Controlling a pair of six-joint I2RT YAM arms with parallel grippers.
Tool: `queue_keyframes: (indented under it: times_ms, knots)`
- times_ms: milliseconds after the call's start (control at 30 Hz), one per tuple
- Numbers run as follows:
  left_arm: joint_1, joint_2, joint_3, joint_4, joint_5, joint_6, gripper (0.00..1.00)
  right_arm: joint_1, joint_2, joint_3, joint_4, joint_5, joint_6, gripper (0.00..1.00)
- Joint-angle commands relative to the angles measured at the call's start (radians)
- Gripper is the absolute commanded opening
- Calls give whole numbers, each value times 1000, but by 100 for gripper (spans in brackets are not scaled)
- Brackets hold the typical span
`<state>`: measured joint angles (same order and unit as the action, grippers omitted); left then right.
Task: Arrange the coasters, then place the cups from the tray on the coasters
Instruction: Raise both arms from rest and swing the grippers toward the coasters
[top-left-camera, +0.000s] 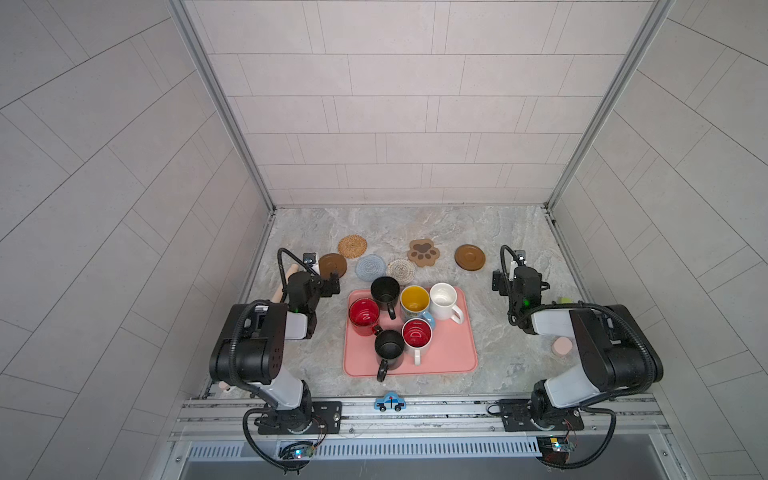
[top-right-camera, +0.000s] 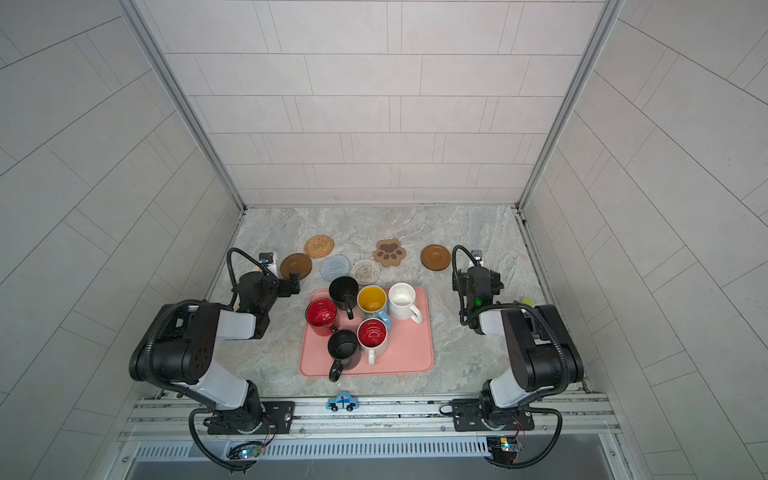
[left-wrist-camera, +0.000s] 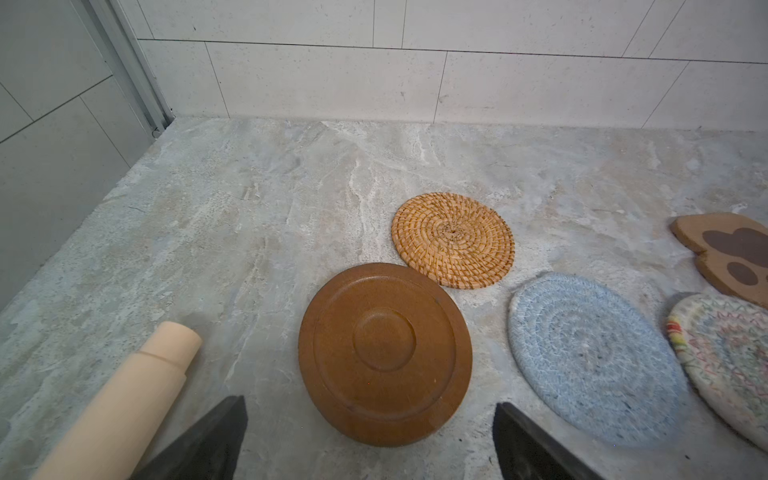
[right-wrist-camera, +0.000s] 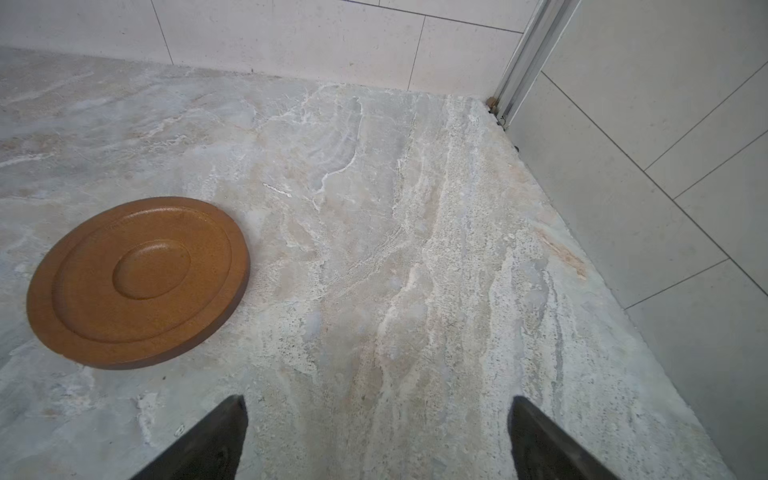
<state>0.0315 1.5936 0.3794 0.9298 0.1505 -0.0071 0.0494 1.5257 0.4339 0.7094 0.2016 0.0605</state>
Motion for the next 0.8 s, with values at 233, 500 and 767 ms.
queue_keyframes:
  times_ms: [233, 500, 767]
  knots:
    - [-2, 1, 13, 14, 7, 12, 100, 1, -16, -2, 12, 2, -3, 100]
    - [-1, 8, 20, 7, 6, 10, 100, -2, -13, 3, 9, -2, -2, 99]
    - [0, 10, 20, 10, 7, 7, 100, -2, -12, 4, 5, -2, -1, 99]
